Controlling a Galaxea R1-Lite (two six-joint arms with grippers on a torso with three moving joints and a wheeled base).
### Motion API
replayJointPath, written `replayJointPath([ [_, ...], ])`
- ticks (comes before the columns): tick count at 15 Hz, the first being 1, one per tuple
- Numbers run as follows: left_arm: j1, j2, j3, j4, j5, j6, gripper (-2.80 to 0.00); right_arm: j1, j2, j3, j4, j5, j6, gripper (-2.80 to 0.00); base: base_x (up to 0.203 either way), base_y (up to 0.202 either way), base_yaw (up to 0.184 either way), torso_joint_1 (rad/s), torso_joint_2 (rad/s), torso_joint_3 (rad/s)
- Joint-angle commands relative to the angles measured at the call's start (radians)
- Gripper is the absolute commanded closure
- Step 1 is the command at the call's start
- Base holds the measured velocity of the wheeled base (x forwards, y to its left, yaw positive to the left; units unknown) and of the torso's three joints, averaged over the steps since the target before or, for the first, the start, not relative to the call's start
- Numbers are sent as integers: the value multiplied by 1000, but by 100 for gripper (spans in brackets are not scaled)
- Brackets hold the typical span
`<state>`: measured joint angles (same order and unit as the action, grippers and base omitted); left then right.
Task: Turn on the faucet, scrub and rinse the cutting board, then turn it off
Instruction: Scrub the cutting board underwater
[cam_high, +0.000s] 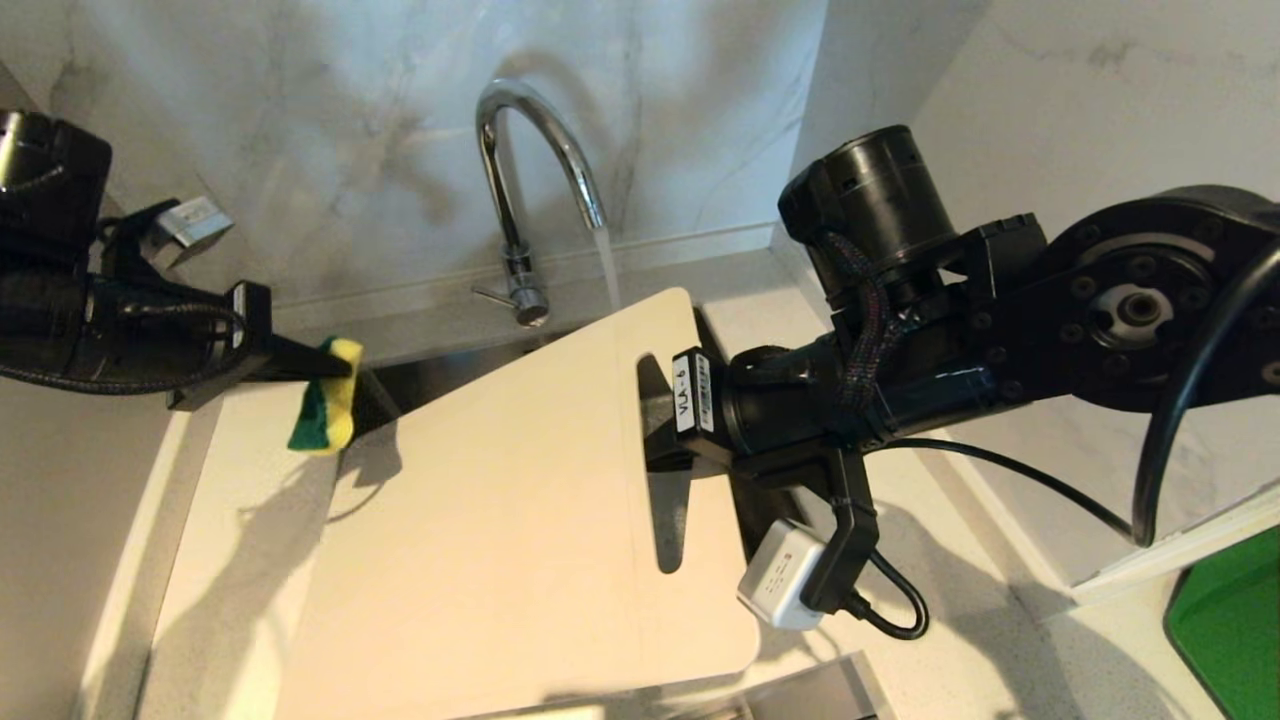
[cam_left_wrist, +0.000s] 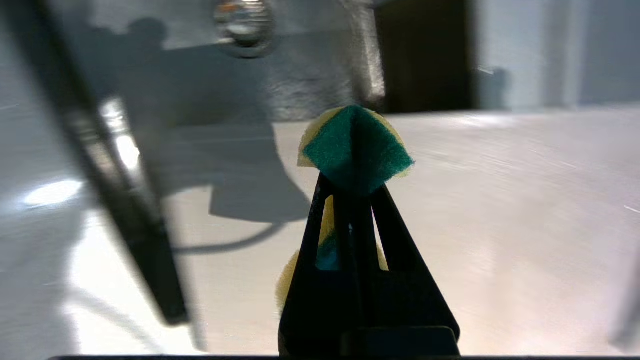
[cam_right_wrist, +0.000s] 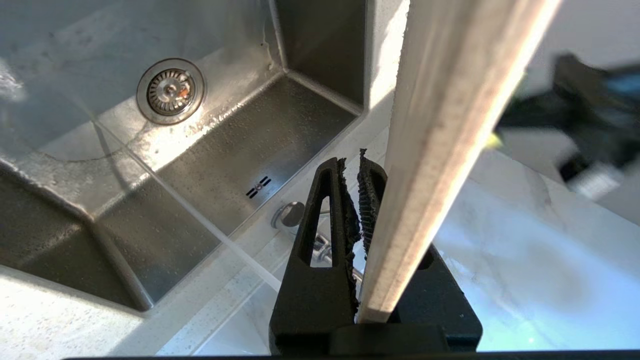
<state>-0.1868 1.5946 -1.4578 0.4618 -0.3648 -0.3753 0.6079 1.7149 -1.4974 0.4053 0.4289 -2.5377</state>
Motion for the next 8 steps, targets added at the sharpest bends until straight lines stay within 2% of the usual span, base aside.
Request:
replayJointPath([
  [1,-164,-21,-86,55,45,-33,0,0,3,0,3,2,-15,0,0,0,0,0,0,0],
  [5,-435,0,-61,80,191,-70,0,-17,3,-6,3,2,-15,0,0,0,0,0,0,0],
  [7,-533,-4,-19,80,269,-76,0,-47,-7,1,3,5,-15,0,0,0,0,0,0,0],
  [8,-557,-21,-13,80,286,-83,0,-60,-12,12,3,6,-16,0,0,0,0,0,0,0],
])
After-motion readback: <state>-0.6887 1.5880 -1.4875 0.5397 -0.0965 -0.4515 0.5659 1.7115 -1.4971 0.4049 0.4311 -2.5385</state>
